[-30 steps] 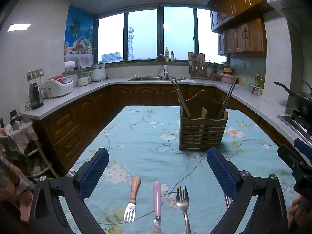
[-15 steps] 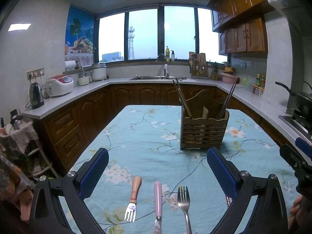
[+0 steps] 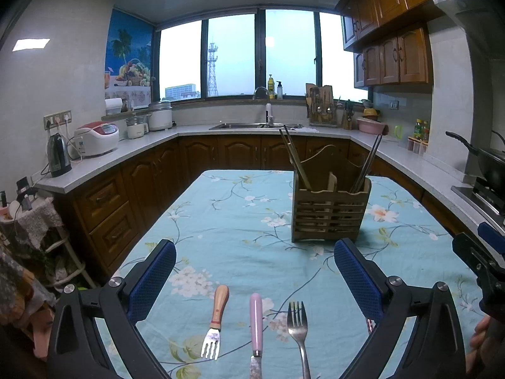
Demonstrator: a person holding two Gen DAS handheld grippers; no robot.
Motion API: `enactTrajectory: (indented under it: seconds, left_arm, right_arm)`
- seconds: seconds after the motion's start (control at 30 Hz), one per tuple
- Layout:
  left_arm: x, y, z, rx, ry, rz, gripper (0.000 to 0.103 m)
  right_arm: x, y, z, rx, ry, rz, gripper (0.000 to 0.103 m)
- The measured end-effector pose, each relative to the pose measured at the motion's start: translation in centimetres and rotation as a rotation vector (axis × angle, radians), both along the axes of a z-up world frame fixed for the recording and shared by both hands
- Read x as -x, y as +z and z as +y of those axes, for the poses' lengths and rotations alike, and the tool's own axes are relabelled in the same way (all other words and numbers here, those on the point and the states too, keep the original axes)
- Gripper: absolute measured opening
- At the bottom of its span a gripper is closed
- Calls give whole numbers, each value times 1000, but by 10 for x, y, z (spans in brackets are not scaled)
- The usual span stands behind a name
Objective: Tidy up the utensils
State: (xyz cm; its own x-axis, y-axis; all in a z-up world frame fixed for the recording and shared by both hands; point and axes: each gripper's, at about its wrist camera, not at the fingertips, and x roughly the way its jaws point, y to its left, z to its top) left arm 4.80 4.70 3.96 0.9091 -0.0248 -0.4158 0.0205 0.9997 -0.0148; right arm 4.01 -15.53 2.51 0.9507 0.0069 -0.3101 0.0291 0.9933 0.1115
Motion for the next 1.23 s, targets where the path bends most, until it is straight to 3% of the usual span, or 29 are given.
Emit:
enactTrajectory:
  seconds: [1.23]
  left_arm:
    - [-9, 3, -5, -1, -29, 28, 101]
  right_arm:
    - [-7, -4, -2, -12, -6, 15, 103]
